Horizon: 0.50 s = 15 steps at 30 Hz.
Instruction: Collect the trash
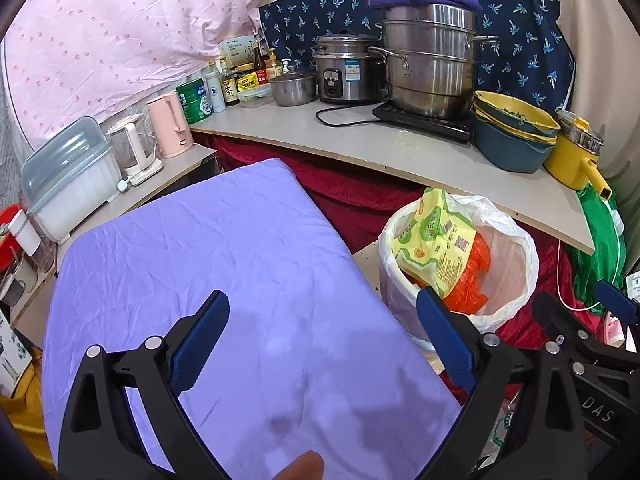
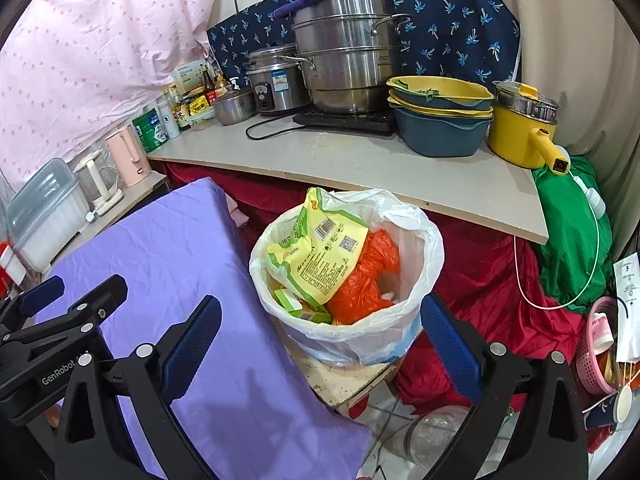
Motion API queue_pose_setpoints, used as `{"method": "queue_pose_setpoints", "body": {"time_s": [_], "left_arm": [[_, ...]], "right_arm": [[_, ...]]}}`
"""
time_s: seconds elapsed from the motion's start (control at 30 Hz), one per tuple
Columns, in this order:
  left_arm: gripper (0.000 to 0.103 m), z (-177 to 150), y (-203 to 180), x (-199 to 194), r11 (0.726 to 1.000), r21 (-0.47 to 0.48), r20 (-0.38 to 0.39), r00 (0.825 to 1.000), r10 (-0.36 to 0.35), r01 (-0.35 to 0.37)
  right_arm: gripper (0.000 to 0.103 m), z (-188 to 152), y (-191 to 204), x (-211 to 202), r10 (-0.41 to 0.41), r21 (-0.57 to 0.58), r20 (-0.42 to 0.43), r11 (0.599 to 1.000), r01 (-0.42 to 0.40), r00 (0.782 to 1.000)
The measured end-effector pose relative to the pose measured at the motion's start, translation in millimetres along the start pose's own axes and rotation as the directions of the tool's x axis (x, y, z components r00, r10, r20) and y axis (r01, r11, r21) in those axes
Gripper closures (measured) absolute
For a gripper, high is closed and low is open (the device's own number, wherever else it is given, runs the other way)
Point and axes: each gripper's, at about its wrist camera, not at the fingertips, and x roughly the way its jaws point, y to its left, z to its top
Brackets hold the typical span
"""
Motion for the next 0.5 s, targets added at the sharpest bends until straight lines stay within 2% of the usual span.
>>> {"method": "queue_pose_setpoints", "body": {"time_s": [0.5], "left_arm": [[0.011, -20.4, -4.6, -3.6, 1.0, 0.016, -0.016, 1.0, 0.005, -0.005]], "right_arm": [[0.007, -19.0, -1.2, -3.9, -0.033, -0.019, -0.017, 0.999, 0.033, 0.999]]}}
